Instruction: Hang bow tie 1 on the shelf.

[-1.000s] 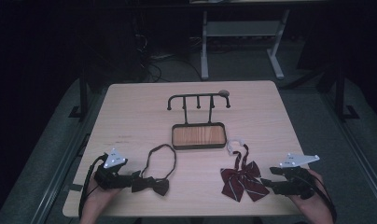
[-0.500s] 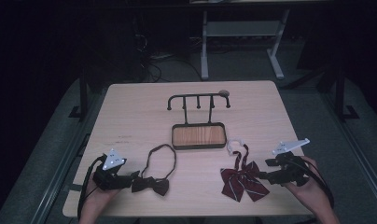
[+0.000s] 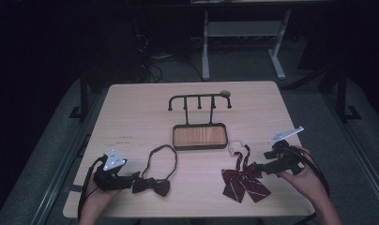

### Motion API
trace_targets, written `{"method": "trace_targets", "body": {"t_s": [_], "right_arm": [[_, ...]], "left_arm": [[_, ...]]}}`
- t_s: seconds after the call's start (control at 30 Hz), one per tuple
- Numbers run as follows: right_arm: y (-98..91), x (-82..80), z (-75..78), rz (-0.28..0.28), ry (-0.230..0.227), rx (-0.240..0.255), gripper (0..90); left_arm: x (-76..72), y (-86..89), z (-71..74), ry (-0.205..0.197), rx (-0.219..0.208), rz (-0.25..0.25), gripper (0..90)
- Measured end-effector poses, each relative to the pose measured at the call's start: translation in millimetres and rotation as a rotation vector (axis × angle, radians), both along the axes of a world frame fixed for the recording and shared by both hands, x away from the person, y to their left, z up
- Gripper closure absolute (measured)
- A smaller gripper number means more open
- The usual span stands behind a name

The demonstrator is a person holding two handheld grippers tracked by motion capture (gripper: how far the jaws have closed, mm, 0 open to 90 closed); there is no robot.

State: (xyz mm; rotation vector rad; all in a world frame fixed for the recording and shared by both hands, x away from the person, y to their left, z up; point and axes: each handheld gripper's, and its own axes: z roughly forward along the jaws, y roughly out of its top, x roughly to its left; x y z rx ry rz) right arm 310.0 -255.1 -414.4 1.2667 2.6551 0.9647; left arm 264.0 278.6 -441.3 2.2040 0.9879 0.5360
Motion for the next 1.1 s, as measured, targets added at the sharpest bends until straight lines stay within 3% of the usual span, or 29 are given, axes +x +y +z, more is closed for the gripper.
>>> {"method": "trace_targets", "body": {"t_s": [0.13, 0.27, 0.3, 0.47, 0.5, 0.83, 1.1], "right_arm": [[3.2, 6.3, 1.4, 0.011, 0.008, -0.005, 26.1], [11.1, 15.6, 0.5, 0.025, 0.028, -0.037, 26.8], [15.3, 20.4, 0.2, 0.028, 0.021, -0.064, 27.4], [21.2, 31.5, 0.5, 0.039, 0.022, -0.085, 28.9], [24.4, 37.5, 0.3, 0.036, 0.016, -0.115, 33.5], [33.7, 60.2, -3.7, 0.024, 0.019, -0.152, 35.7], [40.7, 82.7, -2.4, 0.022, 0.045, -0.172, 43.6]], "left_arm": [[-0.1, 0.0, 0.2, 0.003, -0.001, 0.001, 30.3], [0.6, 0.2, -0.4, 0.009, 0.0, -0.003, 30.5], [0.7, 0.2, -0.3, 0.009, 0.001, -0.003, 30.5], [0.6, 0.4, -0.2, 0.007, 0.003, -0.004, 30.5], [0.9, 0.4, -0.3, 0.012, 0.005, -0.007, 30.6], [0.5, 0.4, 0.0, 0.008, 0.009, -0.005, 30.7], [0.7, 1.0, -0.5, 0.011, 0.016, -0.007, 30.9]]}}
